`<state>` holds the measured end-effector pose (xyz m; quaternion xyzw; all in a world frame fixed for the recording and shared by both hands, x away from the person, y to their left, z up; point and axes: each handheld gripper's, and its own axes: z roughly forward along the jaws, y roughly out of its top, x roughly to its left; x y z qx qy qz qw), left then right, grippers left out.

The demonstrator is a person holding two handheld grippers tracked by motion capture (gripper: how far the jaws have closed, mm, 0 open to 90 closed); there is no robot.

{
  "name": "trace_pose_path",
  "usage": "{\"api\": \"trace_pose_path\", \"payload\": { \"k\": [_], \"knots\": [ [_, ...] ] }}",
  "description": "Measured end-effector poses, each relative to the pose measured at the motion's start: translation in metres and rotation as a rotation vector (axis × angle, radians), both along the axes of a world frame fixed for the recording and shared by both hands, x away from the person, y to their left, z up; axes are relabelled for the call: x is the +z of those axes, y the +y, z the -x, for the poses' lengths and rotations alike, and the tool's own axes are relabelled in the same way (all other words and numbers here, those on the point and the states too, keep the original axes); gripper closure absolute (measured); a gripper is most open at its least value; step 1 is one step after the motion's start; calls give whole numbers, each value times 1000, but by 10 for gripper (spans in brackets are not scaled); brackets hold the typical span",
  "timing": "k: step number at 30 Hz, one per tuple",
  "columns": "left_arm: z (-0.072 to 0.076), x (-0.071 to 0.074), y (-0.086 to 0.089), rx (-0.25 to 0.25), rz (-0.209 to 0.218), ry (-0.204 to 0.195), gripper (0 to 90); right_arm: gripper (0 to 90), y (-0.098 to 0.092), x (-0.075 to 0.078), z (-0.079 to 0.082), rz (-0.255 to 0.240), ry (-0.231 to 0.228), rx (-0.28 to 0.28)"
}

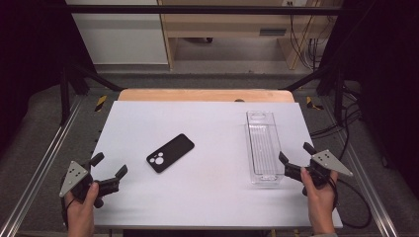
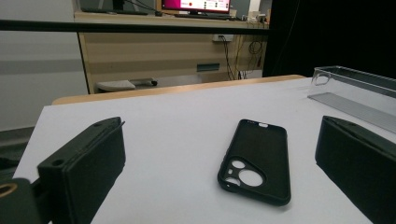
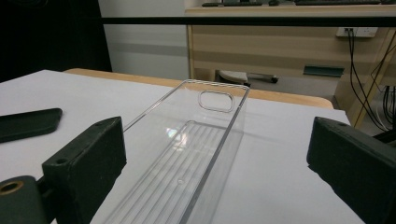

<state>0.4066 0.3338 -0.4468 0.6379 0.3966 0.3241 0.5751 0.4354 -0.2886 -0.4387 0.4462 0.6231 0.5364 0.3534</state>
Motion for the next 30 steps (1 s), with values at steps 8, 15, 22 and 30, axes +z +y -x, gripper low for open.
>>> {"api": "trace_pose_path", "payload": {
  "k": [8, 15, 22, 30],
  "knots": [
    [-1, -1, -11, -19, -31, 36, 18, 48, 2, -1, 1, 1, 7, 3],
    [-2, -2, -21, -40, -62, 61, 18, 47, 5, -1, 2, 7, 3, 14],
    [-1, -2, -26, -37, -61, 71, 19, 46, 6, -1, 3, 9, 6, 13],
    [-14, -1, -60, -99, -122, 124, 18, 46, 7, -2, 2, 19, 12, 18]
  ]
}}
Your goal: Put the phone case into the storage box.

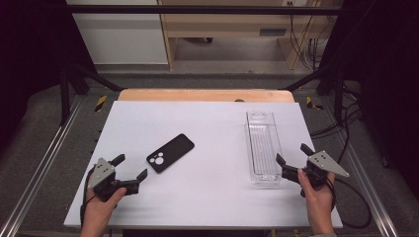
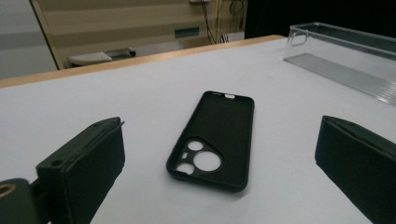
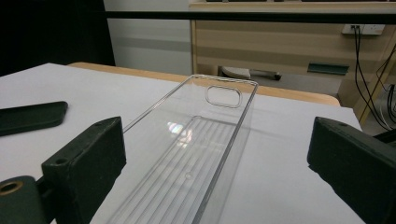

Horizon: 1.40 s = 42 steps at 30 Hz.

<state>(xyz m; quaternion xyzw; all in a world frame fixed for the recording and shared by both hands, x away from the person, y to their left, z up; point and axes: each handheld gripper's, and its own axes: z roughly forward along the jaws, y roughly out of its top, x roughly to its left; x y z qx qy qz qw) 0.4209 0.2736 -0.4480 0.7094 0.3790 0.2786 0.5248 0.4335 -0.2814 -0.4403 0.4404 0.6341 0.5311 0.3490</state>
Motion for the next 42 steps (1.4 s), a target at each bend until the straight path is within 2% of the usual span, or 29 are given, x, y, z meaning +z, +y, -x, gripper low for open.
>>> {"api": "trace_pose_path", "payload": {
  "k": [3, 5, 8, 9, 10, 11, 14, 15, 16, 20, 21, 23, 25, 28, 29, 30, 33, 35, 36, 37, 38, 40, 42],
  "knots": [
    [-5, -1, -10, -14, -20, 19, 18, 46, 0, 0, 0, -2, 1, 0],
    [-11, -6, -21, -41, -74, 49, 21, 46, 0, 0, 0, 0, -2, 7],
    [-18, -11, -29, -52, -109, 77, 23, 46, 1, -1, 1, 2, 1, 13],
    [-18, -11, -29, -52, -109, 77, 27, 46, 1, -1, 1, 2, 1, 13],
    [-23, -13, -33, -58, -125, 103, 30, 46, 1, 0, 1, 0, -2, 13],
    [-23, -13, -33, -58, -125, 103, 33, 46, 1, 0, 1, 0, -3, 12],
    [-35, -14, -40, -53, -171, 147, 44, 46, 2, 0, 1, -1, -2, 12],
    [-35, -14, -40, -53, -171, 147, 48, 46, 2, 0, 1, -1, -2, 12],
    [-42, -13, -43, -51, -175, 163, 50, 46, 1, 0, 1, -1, -2, 12],
    [-51, -11, -46, -28, -194, 160, 83, 46, 1, -1, 1, -3, 0, 13],
    [-54, -9, -47, -13, -195, 156, 182, 46, 1, -1, 1, -5, 1, 15],
    [-58, -8, -50, 0, -210, 155, 242, 46, 1, -1, 1, -6, 2, 15],
    [-59, -8, -51, 7, -216, 145, 364, 46, 1, -1, 1, -7, 2, 16],
    [-65, -8, -56, -8, -228, 161, 505, 46, 2, -1, 1, -8, 2, 18],
    [-67, -9, -59, -13, -227, 171, 505, 46, 2, -1, 1, -7, 2, 19],
    [-71, -10, -62, -26, -226, 197, 600, 47, 2, -1, 1, -8, 5, 21],
    [-77, -12, -69, -46, -234, 223, 724, 47, 3, -1, 1, -12, 2, 23],
    [-79, -13, -72, -48, -240, 233, 785, 47, 3, 0, 1, -14, 2, 24],
    [-83, -15, -76, -60, -242, 256, 827, 47, 3, 0, 1, -14, 0, 25],
    [-83, -15, -76, -60, -242, 256, 848, 47, 3, 0, 1, -14, 0, 25],
    [-87, -17, -82, -66, -264, 267, 873, 47, 3, -1, 1, -13, -4, 26],
    [-90, -19, -87, -67, -287, 273, 896, 47, 3, 0, 1, -16, -6, 25],
    [-93, -20, -90, -64, -289, 280, 900, 47, 2, 0, 1, -20, -5, 25]
  ]
}}
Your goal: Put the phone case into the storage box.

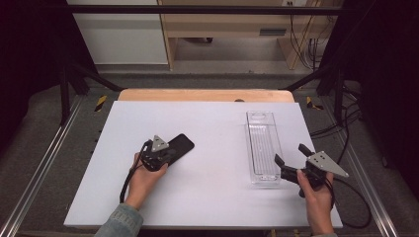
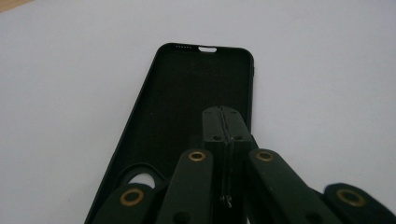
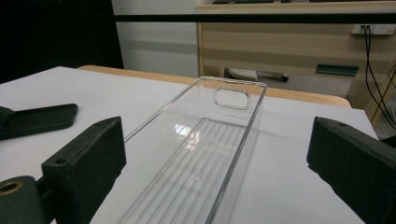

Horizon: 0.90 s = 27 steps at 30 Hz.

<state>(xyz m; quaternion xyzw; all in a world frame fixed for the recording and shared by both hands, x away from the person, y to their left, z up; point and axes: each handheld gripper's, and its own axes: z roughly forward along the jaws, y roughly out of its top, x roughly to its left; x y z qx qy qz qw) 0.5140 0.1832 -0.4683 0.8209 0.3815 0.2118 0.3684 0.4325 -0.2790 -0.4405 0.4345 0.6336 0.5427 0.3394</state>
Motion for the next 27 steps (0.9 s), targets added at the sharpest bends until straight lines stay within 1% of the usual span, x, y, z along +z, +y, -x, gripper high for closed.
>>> {"api": "trace_pose_path", "payload": {
  "k": [3, 4, 9, 11, 13, 15, 17, 19, 23, 24, 25, 26, 27],
  "knots": [
    [-2, -1, -3, -2, -7, 2, 900, 47, 0, 0, 0, -2, -1, 0],
    [-5, -2, -6, -4, -19, 8, 900, 48, 0, 0, 0, -2, -1, 1],
    [-11, -6, -11, 1, -37, 16, 900, 48, -1, 0, 0, -4, 0, 3],
    [-12, -7, -13, 3, -32, 19, 900, 47, -1, 0, 0, -7, 0, 3],
    [-15, -8, -18, -8, -46, 21, 900, 48, -1, 0, -1, -8, 1, 3],
    [-16, -8, -20, -9, -46, 23, 900, 48, -1, -1, -1, -4, -1, 4],
    [-20, -9, -27, -16, -37, 27, 900, 47, -1, -1, -1, -5, 0, 6],
    [-24, -9, -32, -20, -50, 21, 900, 48, -1, -1, -1, -5, 0, 8],
    [-29, -8, -37, -23, -52, 30, 900, 48, -1, -1, -1, -7, 0, 8],
    [-30, -8, -39, -36, -51, 38, 900, 48, -1, -1, -1, -7, 0, 9],
    [-30, -8, -39, -36, -51, 38, 900, 47, -1, -1, -1, -7, 1, 9],
    [-28, -7, -40, -59, -38, 52, 900, 47, -1, -1, -1, -9, 1, 10],
    [-28, -7, -40, -59, -38, 52, 900, 47, -1, -1, -1, -9, 1, 10]
  ]
}}
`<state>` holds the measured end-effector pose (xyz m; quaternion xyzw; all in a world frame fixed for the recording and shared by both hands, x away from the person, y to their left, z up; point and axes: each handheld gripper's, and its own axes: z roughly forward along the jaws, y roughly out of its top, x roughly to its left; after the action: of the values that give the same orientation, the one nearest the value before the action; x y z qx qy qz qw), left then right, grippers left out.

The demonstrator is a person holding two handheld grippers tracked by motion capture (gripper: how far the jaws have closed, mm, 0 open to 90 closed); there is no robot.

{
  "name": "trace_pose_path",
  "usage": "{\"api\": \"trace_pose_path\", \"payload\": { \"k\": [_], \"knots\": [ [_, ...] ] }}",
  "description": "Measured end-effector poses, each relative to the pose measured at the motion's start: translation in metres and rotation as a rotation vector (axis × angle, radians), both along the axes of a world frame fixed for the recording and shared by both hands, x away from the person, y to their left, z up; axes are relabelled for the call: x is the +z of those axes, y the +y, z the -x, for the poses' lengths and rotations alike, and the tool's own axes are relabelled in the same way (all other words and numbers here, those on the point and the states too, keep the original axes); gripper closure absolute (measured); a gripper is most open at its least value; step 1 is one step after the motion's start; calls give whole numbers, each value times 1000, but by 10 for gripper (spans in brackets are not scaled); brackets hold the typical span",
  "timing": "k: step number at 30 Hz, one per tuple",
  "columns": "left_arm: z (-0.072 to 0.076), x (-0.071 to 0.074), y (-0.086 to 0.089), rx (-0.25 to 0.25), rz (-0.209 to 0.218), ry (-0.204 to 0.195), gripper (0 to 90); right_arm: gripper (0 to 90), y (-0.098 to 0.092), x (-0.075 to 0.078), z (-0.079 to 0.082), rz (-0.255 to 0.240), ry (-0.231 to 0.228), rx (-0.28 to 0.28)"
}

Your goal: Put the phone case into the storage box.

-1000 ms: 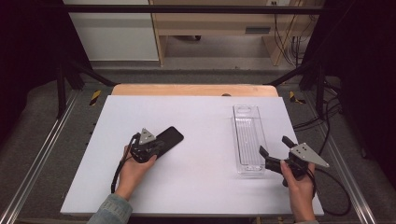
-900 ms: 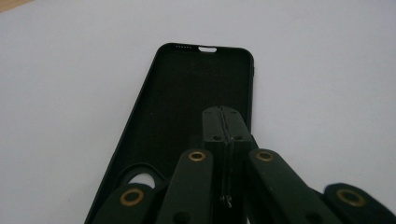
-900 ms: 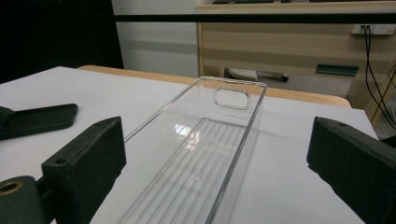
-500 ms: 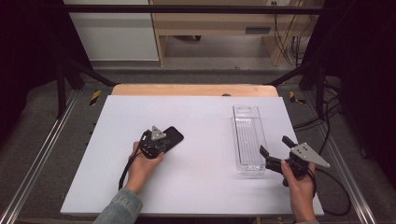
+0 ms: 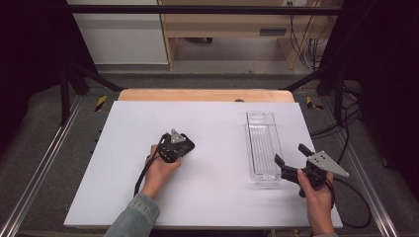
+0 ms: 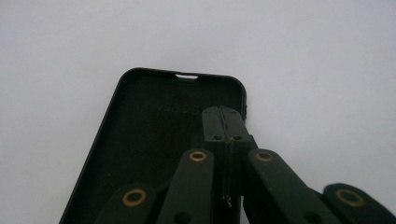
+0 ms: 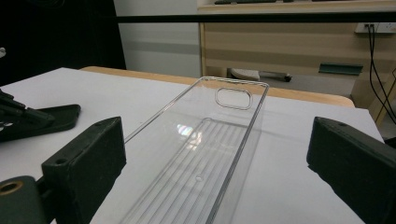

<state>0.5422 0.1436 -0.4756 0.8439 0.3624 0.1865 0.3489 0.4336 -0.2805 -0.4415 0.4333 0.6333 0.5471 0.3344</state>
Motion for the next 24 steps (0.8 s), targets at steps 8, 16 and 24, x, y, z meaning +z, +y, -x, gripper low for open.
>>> {"api": "trace_pose_path", "payload": {
  "k": [8, 16, 24],
  "knots": [
    [22, 1, -11, -111, 12, 35, 900, 47, 1, 0, 1, 4, 1, -5],
    [58, -3, -24, -193, 70, 44, 900, 47, 1, 0, 1, 7, 3, -9],
    [84, -5, -31, -250, 109, 64, 900, 47, 1, 0, 2, 10, 4, -12]
  ]
}}
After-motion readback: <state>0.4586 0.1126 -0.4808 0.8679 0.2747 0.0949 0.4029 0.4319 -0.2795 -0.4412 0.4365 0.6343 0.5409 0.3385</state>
